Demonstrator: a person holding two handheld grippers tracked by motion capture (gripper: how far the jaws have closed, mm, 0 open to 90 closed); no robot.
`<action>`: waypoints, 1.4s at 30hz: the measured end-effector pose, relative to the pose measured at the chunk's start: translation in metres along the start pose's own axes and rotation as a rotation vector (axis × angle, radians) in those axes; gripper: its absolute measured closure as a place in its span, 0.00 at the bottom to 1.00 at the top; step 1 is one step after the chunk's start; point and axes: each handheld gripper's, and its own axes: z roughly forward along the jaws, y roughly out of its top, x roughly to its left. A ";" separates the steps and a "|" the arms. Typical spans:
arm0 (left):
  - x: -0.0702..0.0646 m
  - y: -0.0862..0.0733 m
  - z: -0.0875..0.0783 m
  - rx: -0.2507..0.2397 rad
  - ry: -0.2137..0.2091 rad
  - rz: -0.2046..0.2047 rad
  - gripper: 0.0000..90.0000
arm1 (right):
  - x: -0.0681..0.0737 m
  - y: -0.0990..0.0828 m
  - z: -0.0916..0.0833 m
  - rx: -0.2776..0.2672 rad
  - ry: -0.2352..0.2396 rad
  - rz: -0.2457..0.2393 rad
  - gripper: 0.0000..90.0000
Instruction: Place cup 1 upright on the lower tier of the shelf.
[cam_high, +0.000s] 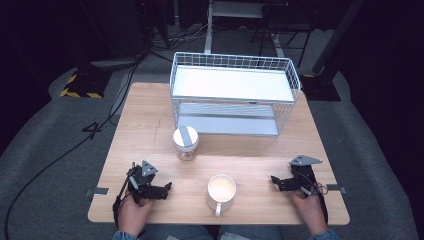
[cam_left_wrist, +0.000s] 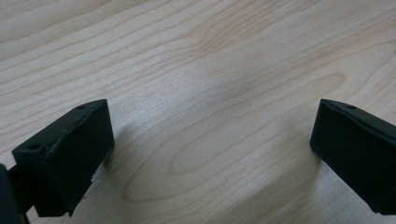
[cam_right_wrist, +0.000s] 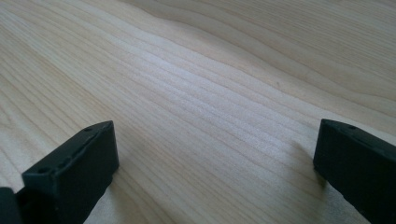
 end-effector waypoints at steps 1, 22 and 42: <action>0.000 0.000 0.000 0.000 -0.001 0.002 0.00 | 0.000 0.000 0.000 0.000 0.000 0.000 0.00; -0.001 -0.002 -0.002 0.000 0.008 -0.011 0.00 | 0.000 0.000 0.000 -0.001 -0.001 -0.002 0.00; 0.000 0.002 -0.023 -0.171 -0.003 -0.059 0.00 | 0.000 0.000 0.000 -0.001 -0.001 -0.003 0.00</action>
